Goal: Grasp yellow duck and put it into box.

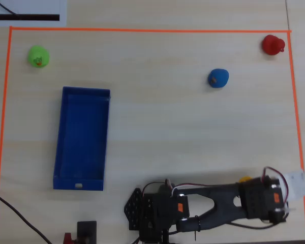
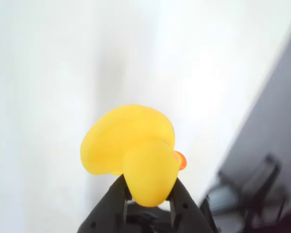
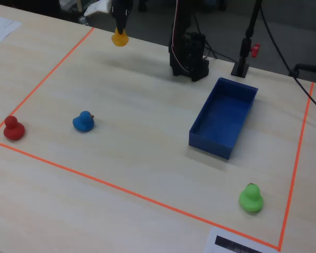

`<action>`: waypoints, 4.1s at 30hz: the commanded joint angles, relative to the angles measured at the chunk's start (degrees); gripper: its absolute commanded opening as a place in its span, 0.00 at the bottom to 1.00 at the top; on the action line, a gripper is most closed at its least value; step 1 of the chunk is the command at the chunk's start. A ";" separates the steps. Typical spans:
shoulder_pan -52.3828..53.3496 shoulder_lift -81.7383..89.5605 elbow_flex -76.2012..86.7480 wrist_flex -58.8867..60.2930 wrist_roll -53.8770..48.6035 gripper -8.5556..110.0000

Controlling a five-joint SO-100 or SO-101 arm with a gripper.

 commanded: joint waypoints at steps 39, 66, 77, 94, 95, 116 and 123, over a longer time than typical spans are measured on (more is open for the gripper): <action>-124.98 1.93 1.58 1.41 41.13 0.07; -92.11 18.63 6.59 -15.12 27.42 0.07; -86.48 64.25 58.80 -6.15 13.36 0.07; -88.86 82.09 83.67 -9.76 7.91 0.07; -88.51 81.65 83.67 -9.93 7.56 0.07; -90.00 83.14 83.67 -9.32 8.79 0.08; -90.00 83.14 83.67 -9.32 8.79 0.08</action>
